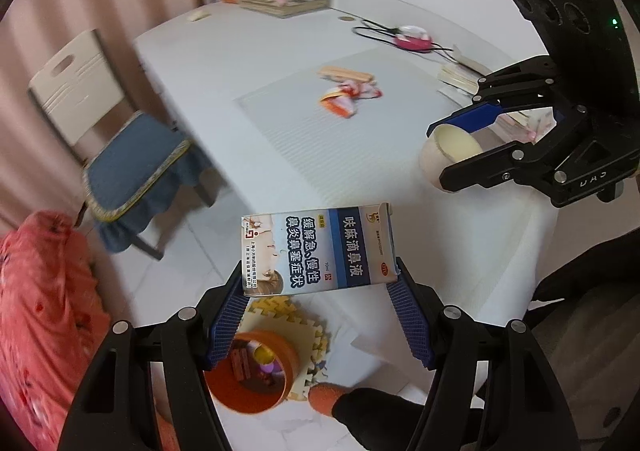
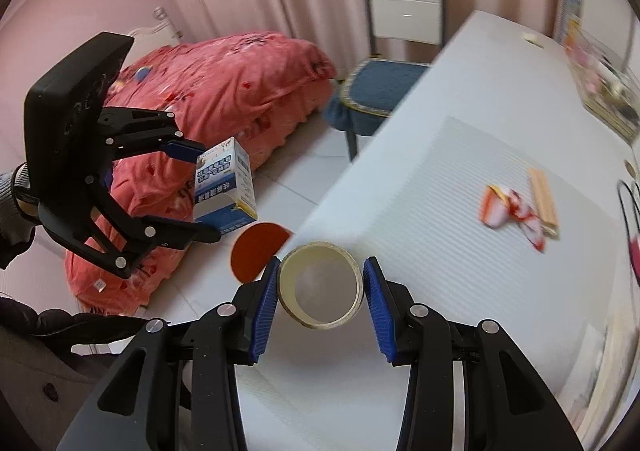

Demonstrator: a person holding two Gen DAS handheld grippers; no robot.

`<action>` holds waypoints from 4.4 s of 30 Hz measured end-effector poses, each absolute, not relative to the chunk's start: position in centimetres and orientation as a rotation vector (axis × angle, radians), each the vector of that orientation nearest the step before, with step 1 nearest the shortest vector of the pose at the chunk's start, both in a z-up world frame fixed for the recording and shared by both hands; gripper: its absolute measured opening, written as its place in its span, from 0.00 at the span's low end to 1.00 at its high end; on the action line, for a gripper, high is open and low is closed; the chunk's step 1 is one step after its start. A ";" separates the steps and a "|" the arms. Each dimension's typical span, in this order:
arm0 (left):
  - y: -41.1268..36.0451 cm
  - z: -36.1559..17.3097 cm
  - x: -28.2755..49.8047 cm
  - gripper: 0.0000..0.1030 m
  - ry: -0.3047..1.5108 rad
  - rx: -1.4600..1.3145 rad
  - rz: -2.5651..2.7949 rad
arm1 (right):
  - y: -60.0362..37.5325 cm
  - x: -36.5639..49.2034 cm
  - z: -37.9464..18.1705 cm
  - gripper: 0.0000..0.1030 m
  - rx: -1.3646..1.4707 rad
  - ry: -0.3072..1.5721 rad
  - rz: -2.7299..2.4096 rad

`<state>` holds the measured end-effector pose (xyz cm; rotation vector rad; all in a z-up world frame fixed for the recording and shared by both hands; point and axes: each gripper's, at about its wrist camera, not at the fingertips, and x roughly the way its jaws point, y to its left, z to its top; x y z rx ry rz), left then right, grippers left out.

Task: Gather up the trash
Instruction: 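Carry the medicine box and tape roll with both tools over the orange bin, then open both tools to drop the tape roll and medicine box into the bin, then move both open tools back to the desk mat, then grasp the red-and-white cloth bundle with the left tool while the right tool grasps the tan box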

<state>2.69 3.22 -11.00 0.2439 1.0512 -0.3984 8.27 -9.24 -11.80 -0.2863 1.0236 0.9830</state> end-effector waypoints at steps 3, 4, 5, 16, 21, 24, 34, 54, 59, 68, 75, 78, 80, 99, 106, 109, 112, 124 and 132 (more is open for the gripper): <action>5.4 -11.1 1.4 0.67 1.058 0.216 -0.348 | -6.3 7.6 -11.7 0.41 -0.319 1.019 1.039; 6.4 -11.2 0.8 0.67 1.061 0.202 -0.324 | -5.2 7.3 -11.6 0.41 -0.329 1.017 1.060; 7.2 -11.2 0.5 0.67 1.062 0.191 -0.311 | -4.2 7.2 -11.6 0.41 -0.338 1.017 1.076; 16.0 -14.2 -2.3 0.67 1.126 0.050 -0.171 | 10.8 5.0 -13.9 0.41 -0.442 1.035 1.267; 19.5 -16.7 -2.4 0.67 1.160 -0.003 -0.137 | 16.0 4.3 -16.7 0.41 -0.462 1.072 1.301; 21.8 -18.6 -2.2 0.67 1.178 -0.037 -0.120 | 18.3 4.5 -19.0 0.41 -0.457 1.111 1.298; 26.3 -23.9 -1.3 0.67 1.235 -0.132 -0.102 | 24.1 4.5 -25.7 0.41 -0.473 1.213 1.289; 27.1 -27.6 -1.0 0.68 1.296 -0.152 -0.142 | 24.9 5.8 -28.6 0.62 -0.427 1.258 1.226; 26.5 -27.9 -0.5 0.75 1.305 -0.127 -0.142 | 24.0 6.2 -28.2 0.62 -0.414 1.257 1.210; 25.9 -27.6 0.0 0.79 1.312 -0.105 -0.144 | 22.2 6.3 -27.4 0.62 -0.392 1.254 1.194; 24.8 -26.1 0.2 0.83 1.296 -0.082 -0.132 | 20.4 6.3 -25.9 0.62 -0.376 1.241 1.189; 24.1 -24.9 0.2 0.83 1.280 -0.077 -0.134 | 19.3 6.1 -24.7 0.62 -0.372 1.231 1.193; 23.5 -24.3 0.2 0.84 1.277 -0.063 -0.134 | 18.6 6.0 -24.1 0.62 -0.372 1.222 1.193; 13.9 -15.7 0.2 0.93 1.163 0.098 -0.227 | 5.5 6.2 -14.5 0.67 -0.258 1.076 1.085; 8.8 -13.2 0.9 0.93 1.119 0.186 -0.300 | -1.1 6.1 -12.0 0.67 -0.228 1.034 1.003; 7.0 -12.6 1.3 0.93 1.101 0.217 -0.338 | -4.1 6.4 -11.0 0.67 -0.198 1.014 0.957; 5.0 -12.0 1.7 0.93 1.088 0.250 -0.376 | -6.5 6.8 -10.2 0.68 -0.173 0.997 0.915; -2.6 -11.2 4.7 0.93 1.061 0.355 -0.515 | -15.6 8.4 -9.1 0.68 -0.101 0.973 0.761; -5.7 -11.5 8.6 0.93 1.060 0.394 -0.572 | -19.4 12.1 -10.0 0.68 -0.043 0.988 0.677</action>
